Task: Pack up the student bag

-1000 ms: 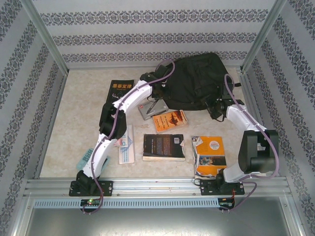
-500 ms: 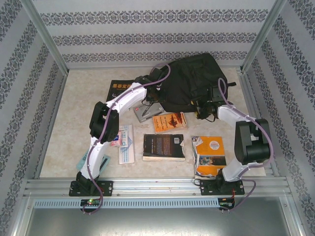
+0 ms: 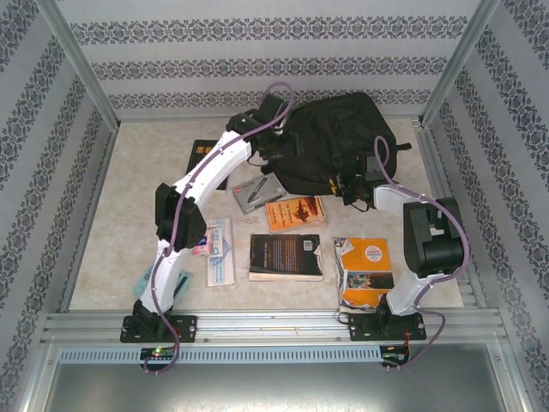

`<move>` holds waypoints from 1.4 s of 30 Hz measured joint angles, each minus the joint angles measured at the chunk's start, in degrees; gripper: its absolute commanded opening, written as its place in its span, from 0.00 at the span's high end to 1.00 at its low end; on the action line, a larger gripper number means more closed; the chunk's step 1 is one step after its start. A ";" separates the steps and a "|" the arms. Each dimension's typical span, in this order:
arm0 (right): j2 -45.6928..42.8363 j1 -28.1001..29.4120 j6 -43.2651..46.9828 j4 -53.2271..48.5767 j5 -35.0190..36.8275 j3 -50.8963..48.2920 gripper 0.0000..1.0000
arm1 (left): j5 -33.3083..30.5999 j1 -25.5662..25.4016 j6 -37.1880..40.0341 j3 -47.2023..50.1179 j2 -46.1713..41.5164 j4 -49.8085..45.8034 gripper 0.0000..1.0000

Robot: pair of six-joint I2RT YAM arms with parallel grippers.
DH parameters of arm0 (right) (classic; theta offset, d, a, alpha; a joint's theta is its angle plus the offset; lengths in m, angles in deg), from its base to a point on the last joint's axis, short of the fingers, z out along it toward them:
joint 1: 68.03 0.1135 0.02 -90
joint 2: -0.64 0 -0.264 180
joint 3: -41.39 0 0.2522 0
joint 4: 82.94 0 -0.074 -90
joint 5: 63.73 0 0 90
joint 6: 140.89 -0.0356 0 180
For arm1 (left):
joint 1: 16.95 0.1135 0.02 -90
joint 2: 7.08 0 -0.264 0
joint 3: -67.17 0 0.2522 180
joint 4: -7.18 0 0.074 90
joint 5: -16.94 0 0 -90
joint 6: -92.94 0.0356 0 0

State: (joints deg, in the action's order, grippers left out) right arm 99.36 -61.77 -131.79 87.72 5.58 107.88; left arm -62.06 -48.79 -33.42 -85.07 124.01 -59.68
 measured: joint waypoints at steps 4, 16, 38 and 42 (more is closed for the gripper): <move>-0.33 -0.02 -0.20 6.25 -0.02 -3.30 0.94 | 2.82 -1.53 -3.85 -14.62 7.02 -1.75 0.38; -0.04 0.66 -0.46 17.66 -0.07 -8.07 0.96 | 6.56 -3.82 -8.59 -18.21 20.68 -4.87 0.44; 0.87 3.17 -1.70 27.19 -0.85 -11.02 1.00 | 5.07 -4.39 -8.76 -18.21 22.84 -4.31 0.59; 0.87 3.28 -1.62 27.61 -0.81 -11.63 1.00 | 4.90 -4.79 -8.94 -18.21 23.82 -4.28 0.77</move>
State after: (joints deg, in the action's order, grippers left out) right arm 100.24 -58.49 -133.41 115.33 4.77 96.25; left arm -57.16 -53.57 -42.36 -103.28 147.83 -63.96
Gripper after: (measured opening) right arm 0.100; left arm 0.301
